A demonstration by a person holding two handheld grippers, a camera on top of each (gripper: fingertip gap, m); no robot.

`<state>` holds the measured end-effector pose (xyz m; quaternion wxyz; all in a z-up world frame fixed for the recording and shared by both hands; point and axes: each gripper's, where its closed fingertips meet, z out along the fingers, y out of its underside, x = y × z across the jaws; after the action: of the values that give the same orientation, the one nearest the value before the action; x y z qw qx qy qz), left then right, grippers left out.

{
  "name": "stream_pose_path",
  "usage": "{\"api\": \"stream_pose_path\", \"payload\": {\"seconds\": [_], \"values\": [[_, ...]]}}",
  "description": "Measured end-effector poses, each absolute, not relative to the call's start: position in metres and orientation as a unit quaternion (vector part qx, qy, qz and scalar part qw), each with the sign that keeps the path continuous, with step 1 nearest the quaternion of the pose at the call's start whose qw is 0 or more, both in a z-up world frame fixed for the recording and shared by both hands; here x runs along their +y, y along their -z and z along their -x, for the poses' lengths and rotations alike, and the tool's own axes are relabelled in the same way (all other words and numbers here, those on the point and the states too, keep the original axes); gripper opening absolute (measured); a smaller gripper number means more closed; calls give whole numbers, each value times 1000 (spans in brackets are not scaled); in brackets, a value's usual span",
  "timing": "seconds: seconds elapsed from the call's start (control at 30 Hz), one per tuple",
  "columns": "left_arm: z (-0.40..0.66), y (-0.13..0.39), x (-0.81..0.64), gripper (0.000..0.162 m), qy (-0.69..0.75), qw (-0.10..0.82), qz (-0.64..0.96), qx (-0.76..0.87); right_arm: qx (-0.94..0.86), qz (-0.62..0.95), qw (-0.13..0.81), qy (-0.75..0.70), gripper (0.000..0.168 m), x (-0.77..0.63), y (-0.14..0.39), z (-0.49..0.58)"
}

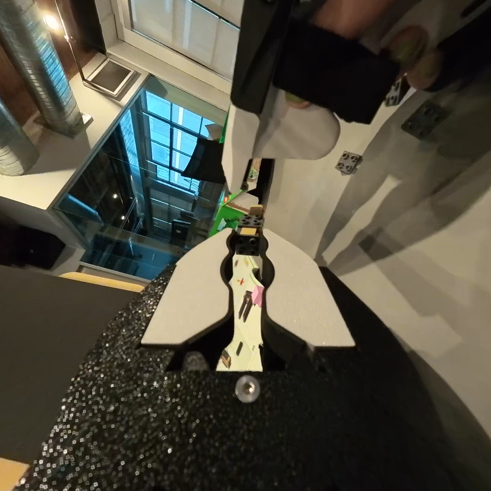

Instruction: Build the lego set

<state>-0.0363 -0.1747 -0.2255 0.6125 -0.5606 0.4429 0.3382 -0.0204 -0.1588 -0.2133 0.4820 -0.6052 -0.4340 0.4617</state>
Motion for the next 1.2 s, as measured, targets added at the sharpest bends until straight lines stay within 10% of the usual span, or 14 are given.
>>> {"api": "stream_pose_path", "payload": {"seconds": [1.2], "values": [[36, 231, -174, 16, -348, 596, 564, 454, -440, 653, 448, -423, 16, -158, 234, 27]]}}
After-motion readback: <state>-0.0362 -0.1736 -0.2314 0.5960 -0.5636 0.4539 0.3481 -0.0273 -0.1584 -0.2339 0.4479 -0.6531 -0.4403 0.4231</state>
